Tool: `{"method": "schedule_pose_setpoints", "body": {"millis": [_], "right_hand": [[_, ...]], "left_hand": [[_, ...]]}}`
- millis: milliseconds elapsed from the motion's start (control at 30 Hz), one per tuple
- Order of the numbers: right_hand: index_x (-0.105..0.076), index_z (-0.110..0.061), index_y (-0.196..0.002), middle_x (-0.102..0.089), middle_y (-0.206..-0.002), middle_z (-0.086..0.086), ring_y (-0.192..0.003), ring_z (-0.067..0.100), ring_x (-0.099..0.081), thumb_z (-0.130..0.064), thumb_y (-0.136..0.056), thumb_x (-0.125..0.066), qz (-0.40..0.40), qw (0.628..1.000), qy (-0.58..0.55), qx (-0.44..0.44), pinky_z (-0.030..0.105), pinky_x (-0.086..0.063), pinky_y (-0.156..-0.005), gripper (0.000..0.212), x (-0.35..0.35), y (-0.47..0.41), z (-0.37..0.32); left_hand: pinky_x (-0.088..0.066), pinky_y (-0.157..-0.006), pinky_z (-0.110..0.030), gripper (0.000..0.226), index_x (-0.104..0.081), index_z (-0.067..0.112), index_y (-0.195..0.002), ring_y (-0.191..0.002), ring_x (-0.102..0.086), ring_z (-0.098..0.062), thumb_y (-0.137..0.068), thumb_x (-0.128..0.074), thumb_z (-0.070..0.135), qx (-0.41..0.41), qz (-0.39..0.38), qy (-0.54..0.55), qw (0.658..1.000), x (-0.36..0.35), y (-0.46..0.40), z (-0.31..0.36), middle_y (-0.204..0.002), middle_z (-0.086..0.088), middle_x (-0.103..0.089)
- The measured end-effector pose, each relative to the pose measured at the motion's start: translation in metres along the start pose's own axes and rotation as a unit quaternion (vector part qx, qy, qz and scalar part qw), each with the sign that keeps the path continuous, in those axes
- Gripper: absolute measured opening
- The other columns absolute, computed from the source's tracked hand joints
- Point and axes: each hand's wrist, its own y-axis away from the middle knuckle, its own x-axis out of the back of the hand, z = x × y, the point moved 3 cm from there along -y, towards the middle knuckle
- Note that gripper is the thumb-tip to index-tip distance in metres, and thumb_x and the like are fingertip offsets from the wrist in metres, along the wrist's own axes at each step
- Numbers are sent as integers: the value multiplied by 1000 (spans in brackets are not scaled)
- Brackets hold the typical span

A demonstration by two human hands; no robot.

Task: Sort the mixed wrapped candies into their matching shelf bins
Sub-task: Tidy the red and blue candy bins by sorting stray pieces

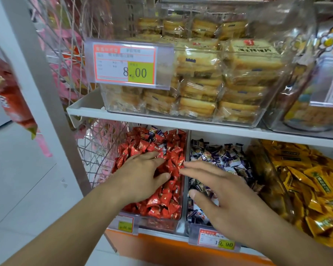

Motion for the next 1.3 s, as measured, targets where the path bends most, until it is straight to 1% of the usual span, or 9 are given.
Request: {"method": "schedule_pose_setpoints", "body": {"millis": [167,267,333,467,633,767,933,1067,1300], "right_hand": [[-46,-55,-147,-22,-153,-49,-141,-28,-6,-46,-107,-45,19,1000,-13,11,4,-5,-111,40,-5,-5,4],[-52,-54,-141,-28,-150,-48,-140,-26,-14,-46,-106,-47,42,999,-12,17,3,-9,-112,36,-6,-6,5],[-53,-53,-140,-30,-149,-47,-140,-26,-15,-47,-105,-48,48,999,-9,18,1,-7,-111,36,-8,-6,5],[-54,-54,-138,-30,-148,-48,-140,-26,-16,-47,-104,-48,54,998,-9,19,0,-10,-108,35,-10,-7,8],[-57,-56,-133,-31,-143,-52,-136,-28,-20,-46,-102,-50,64,997,-29,25,3,-17,-107,32,-8,-9,8],[-59,-54,-130,-35,-141,-50,-135,-26,-25,-44,-102,-52,66,997,-29,28,0,-17,-106,31,-8,-10,8],[-59,-53,-130,-34,-141,-50,-135,-26,-25,-44,-101,-52,66,997,-39,25,-3,-15,-104,31,-8,-8,7],[-59,-53,-130,-34,-140,-50,-134,-26,-25,-42,-102,-53,60,997,-41,22,-5,-12,-103,30,-8,-8,6],[-59,-51,-131,-33,-141,-49,-134,-28,-22,-41,-103,-55,61,997,-51,14,-6,-10,-103,30,-8,-7,5]], "left_hand": [[-42,-111,-31,38,-63,30,-136,-128,-56,-12,-101,-57,43,-37,106,44,993,12,-8,0,-139,11,-61],[-46,-89,-20,25,-72,23,-122,-106,-68,-17,-99,-62,25,-26,185,63,980,28,-23,-1,-118,3,-72],[-43,-85,-19,28,-68,20,-127,-106,-68,-23,-101,-59,22,-1,222,62,973,37,-40,-5,-123,-3,-71],[-34,-79,-17,38,-56,22,-140,-115,-62,-23,-104,-56,32,105,180,69,976,40,-76,-15,-132,-1,-65],[-34,-56,-4,41,-64,28,-132,-84,-55,-4,-93,-73,37,147,124,162,968,32,-99,-30,-108,15,-65],[-45,-79,-12,41,-69,34,-125,-101,-65,-7,-86,-82,30,124,101,220,962,23,-106,-34,-113,14,-70],[-54,-70,-18,10,-78,32,-92,-85,-68,-6,-83,-84,30,105,120,203,966,22,-101,-28,-90,15,-73],[-40,-52,-3,5,-78,28,-86,-74,-64,3,-84,-82,30,103,201,233,946,21,-92,-29,-81,17,-72],[-39,-53,-2,9,-77,17,-82,-59,-63,11,-86,-79,9,99,250,346,899,21,-72,-30,-74,14,-72]]}}
